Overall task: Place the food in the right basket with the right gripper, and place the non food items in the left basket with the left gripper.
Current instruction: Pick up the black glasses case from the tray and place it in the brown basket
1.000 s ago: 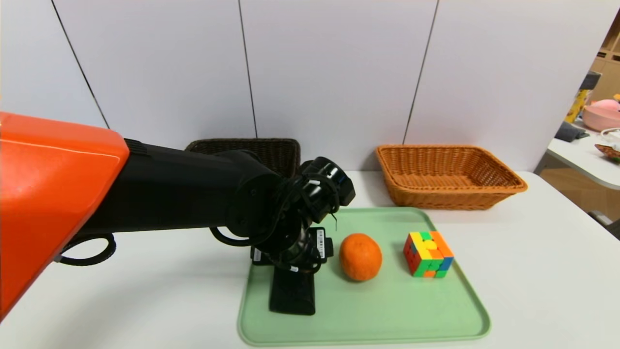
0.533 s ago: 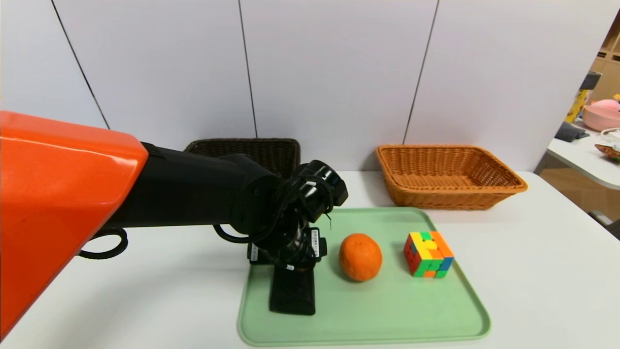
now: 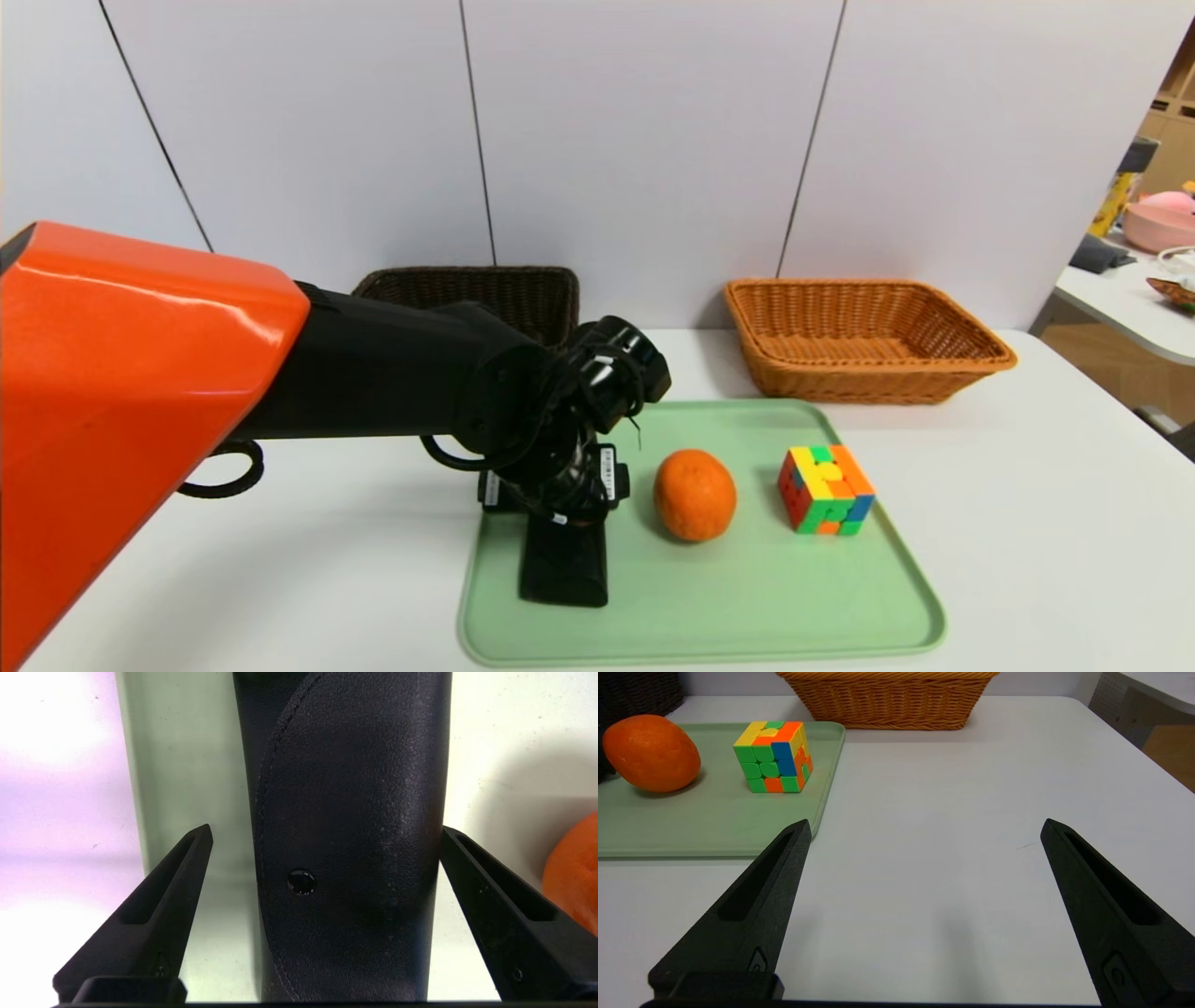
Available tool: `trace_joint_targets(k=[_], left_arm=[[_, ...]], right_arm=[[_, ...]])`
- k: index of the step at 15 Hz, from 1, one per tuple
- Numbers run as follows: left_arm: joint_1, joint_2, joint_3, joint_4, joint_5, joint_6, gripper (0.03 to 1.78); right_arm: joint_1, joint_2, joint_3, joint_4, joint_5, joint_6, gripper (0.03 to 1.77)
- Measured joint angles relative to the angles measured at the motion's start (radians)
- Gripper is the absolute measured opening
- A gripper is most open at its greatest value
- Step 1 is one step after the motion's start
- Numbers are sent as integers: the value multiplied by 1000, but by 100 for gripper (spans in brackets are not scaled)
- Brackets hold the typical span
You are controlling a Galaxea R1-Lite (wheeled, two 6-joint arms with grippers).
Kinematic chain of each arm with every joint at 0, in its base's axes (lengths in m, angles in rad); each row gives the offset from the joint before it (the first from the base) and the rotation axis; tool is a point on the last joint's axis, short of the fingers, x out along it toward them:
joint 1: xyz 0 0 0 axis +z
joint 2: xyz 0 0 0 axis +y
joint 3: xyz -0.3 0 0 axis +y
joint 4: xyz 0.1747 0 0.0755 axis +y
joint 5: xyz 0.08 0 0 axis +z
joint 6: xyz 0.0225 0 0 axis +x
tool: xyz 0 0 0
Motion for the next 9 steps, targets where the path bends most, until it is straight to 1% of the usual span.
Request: trace_joint_targets(k=[9], left_arm=[[-1,10,-1,-1,1,2,169]], right_arm=[[0,0,0,0,0,1,170]])
